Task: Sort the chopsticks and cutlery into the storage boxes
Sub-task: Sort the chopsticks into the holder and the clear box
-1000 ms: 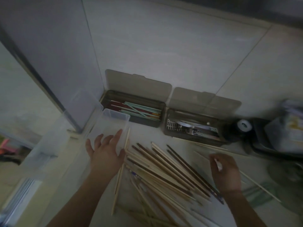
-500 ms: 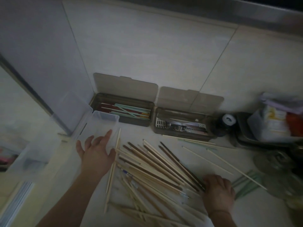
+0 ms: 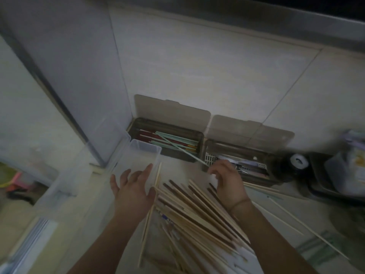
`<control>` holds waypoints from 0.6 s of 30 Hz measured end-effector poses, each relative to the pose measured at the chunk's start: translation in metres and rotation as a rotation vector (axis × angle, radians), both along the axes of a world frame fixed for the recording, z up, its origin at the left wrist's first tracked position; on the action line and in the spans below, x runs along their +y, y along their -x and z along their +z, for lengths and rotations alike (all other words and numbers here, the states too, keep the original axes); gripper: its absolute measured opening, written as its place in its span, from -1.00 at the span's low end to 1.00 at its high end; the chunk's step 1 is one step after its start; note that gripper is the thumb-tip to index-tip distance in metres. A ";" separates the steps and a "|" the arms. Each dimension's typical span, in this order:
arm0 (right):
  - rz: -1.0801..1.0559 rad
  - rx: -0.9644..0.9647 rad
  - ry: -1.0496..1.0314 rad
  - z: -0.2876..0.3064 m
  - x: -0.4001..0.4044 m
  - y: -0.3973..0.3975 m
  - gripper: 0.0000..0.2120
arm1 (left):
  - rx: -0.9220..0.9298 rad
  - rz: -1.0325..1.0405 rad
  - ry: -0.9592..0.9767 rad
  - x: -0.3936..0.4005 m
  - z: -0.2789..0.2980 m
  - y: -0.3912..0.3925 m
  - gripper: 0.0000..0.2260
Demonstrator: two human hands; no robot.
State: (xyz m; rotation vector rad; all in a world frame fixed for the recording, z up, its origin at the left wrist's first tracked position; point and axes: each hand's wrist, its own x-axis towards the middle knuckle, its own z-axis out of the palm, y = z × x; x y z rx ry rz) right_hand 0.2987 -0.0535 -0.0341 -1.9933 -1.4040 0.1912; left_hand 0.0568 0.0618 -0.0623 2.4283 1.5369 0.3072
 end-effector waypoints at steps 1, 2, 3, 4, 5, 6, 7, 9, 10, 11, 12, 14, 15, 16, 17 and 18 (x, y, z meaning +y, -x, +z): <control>0.034 0.015 -0.002 0.004 0.020 0.002 -0.70 | 0.011 -0.002 0.005 0.000 0.001 0.000 -0.40; 0.061 0.021 -0.011 0.007 0.038 0.005 -0.74 | 0.017 -0.003 0.008 0.000 0.001 0.001 -0.40; 0.080 0.017 -0.005 0.009 0.055 0.008 -0.74 | 0.017 -0.004 0.009 0.000 0.002 0.001 -0.40; 0.098 0.007 0.021 0.007 0.069 0.009 -0.72 | 0.013 -0.003 0.011 0.000 0.002 0.001 -0.40; 0.117 -0.003 0.069 0.004 0.085 0.010 -0.69 | 0.012 -0.001 0.014 0.000 0.003 0.002 -0.40; 0.128 -0.010 0.129 0.001 0.096 0.009 -0.68 | 0.018 -0.006 0.015 -0.001 0.004 0.000 -0.40; 0.138 -0.024 0.202 -0.004 0.107 0.008 -0.67 | 0.024 -0.009 0.013 -0.002 0.004 -0.001 -0.39; 0.165 -0.073 0.339 -0.016 0.125 0.006 -0.74 | 0.010 -0.005 0.019 -0.002 0.004 0.000 -0.39; 0.179 -0.107 0.391 -0.020 0.132 0.006 -0.77 | -0.002 -0.005 0.022 -0.002 0.004 0.000 -0.39; 0.193 -0.146 0.431 -0.023 0.135 0.006 -0.73 | -0.006 -0.006 0.019 -0.002 0.004 -0.001 -0.39; 0.208 -0.178 0.457 -0.025 0.137 0.005 -0.68 | -0.004 -0.008 0.014 -0.003 0.004 -0.001 -0.39; 0.226 -0.211 0.458 -0.027 0.135 0.003 -0.64 | -0.006 -0.007 0.016 -0.002 0.004 -0.001 -0.39; 0.239 -0.210 0.435 -0.025 0.131 0.002 -0.66 | -0.001 -0.004 0.017 -0.002 0.004 -0.001 -0.39; 0.248 -0.190 0.386 -0.024 0.126 0.001 -0.69 | 0.010 -0.003 0.014 -0.002 0.003 0.000 -0.39; 0.240 -0.155 0.314 -0.022 0.118 0.001 -0.74 | 0.017 -0.003 0.013 -0.002 0.003 0.000 -0.39; 0.197 -0.129 0.216 -0.019 0.107 -0.001 -0.79 | 0.014 -0.005 0.016 -0.002 0.003 0.000 -0.39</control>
